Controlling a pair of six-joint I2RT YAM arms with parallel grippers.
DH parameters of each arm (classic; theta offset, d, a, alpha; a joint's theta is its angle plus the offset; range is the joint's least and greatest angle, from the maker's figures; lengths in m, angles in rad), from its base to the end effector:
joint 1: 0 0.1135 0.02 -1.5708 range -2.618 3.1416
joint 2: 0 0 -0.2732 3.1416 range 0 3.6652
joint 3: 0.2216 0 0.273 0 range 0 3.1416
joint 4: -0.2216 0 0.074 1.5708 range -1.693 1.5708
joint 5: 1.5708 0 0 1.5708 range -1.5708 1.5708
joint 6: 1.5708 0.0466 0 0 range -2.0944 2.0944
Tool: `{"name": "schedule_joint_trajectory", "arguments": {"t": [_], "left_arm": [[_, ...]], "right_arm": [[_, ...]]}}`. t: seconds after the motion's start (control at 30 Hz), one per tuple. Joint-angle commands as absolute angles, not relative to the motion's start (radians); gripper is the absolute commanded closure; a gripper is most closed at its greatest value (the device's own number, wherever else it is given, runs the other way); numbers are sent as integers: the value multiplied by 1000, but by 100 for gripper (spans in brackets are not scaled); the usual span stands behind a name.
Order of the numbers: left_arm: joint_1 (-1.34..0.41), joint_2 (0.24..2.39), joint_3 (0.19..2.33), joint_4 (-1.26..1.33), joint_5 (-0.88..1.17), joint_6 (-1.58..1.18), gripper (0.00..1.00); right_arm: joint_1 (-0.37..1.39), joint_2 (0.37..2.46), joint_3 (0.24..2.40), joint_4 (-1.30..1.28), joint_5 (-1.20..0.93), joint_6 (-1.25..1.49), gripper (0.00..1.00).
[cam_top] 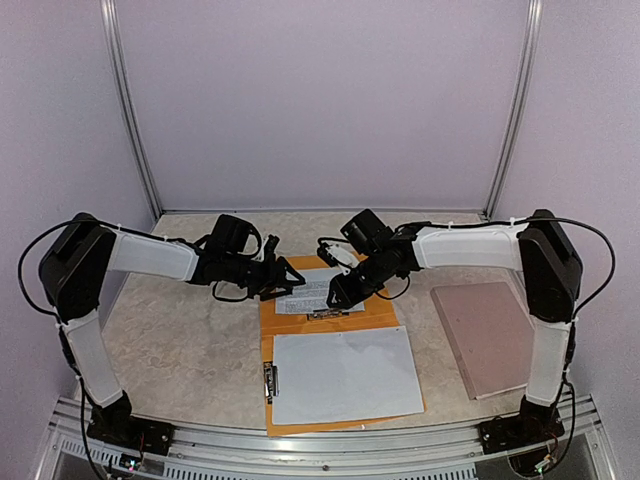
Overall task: Put the files into the folder
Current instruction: Clamp the file and folder together.
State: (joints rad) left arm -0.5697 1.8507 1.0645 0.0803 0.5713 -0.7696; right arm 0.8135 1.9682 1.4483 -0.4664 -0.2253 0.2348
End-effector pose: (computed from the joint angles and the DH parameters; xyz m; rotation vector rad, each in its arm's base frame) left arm 0.3336 -0.2436 0.1566 0.0875 2.5151 -1.2887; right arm 0.3033 0.3360 0.1856 -0.8484 2.5317 0.6632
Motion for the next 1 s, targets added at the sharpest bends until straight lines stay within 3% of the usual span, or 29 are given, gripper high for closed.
{"name": "schedule_joint_trajectory", "arguments": {"t": [0.0,0.4,0.67,0.97], "left_arm": [[-569,1808,1048,78,565,-764,50],[-570,1811,1051,75,570,-758,50],[-577,1804,1048,75,578,-714,50],[-631,1774,974,109,608,-455,49]], "right_arm": [[822,1989,1476,-481,-217,239,74],[822,1999,1478,-488,-213,237,91],[821,2001,1475,-496,-200,238,99],[822,2005,1471,-500,-192,236,100]]}}
